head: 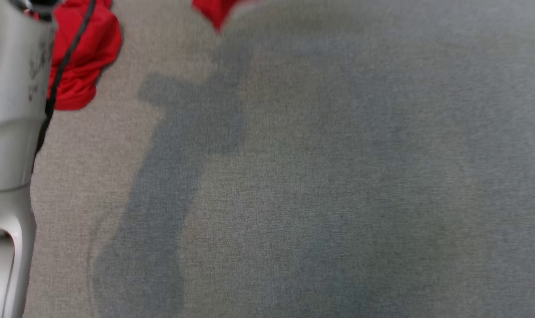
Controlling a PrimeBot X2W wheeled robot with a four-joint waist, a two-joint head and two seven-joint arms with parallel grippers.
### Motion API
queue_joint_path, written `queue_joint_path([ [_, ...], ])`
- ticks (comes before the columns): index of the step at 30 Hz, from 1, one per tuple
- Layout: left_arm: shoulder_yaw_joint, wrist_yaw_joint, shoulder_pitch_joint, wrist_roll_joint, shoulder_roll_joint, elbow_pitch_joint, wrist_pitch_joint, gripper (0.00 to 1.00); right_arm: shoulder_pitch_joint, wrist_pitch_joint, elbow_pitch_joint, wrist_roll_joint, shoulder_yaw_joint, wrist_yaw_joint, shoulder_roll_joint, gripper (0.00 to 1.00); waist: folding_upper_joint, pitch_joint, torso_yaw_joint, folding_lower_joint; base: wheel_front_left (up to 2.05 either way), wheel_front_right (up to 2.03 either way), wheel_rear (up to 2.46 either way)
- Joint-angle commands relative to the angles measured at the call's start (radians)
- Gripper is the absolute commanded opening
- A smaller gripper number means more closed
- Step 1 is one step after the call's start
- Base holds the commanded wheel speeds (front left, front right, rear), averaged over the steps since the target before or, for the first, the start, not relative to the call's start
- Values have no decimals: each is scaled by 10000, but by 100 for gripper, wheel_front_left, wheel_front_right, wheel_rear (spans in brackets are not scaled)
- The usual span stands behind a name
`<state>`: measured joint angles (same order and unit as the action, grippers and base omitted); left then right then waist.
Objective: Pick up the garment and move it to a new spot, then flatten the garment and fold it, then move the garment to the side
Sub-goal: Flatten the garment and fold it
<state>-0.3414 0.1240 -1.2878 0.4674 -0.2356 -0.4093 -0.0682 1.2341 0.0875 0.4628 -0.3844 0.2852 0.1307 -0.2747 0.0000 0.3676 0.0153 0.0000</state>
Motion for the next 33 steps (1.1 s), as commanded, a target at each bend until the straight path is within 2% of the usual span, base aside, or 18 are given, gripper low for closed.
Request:
queue_joint_path([
  [1,-207,45,-664,-230,121,-628,-410,0,566,631,961,357,55,2,196,0,0,1103,299,0,0,0,0],
  [4,-395,55,-1077,-239,331,-1568,-1042,0,1006,1336,2287,661,146,2,485,0,0,1421,435,0,0,0,0],
  [9,-924,56,-794,-73,579,-2533,-1493,0,767,1713,3495,612,359,2,772,0,0,1742,504,0,0,0,0],
  [13,-1512,50,-367,386,520,-2946,-1782,0,407,1791,3987,301,661,2,776,0,0,1902,518,0,0,0,0],
  [18,-1983,51,221,1118,342,-2761,-1940,0,-305,1788,3363,-230,967,2,432,0,0,1925,503,0,0,0,0],
  [23,-2056,52,1219,1634,-197,-1698,-1970,0,-1294,1789,2164,-890,1350,2,-2,0,0,1687,357,0,0,0,0],
  [25,-2040,52,1842,1439,-497,-1106,-1974,0,-1874,1790,1634,-1108,1501,2,-249,0,0,1536,353,0,0,0,0],
  [29,-1784,52,3497,1147,-720,7,-1976,0,-3240,1790,530,-1425,1487,2,-684,0,0,1090,399,0,0,0,0],
  [33,-1379,-21,5462,971,-725,1028,-1979,0,-4928,1791,-535,-1629,1055,2,-894,0,0,532,441,0,0,0,0],
])
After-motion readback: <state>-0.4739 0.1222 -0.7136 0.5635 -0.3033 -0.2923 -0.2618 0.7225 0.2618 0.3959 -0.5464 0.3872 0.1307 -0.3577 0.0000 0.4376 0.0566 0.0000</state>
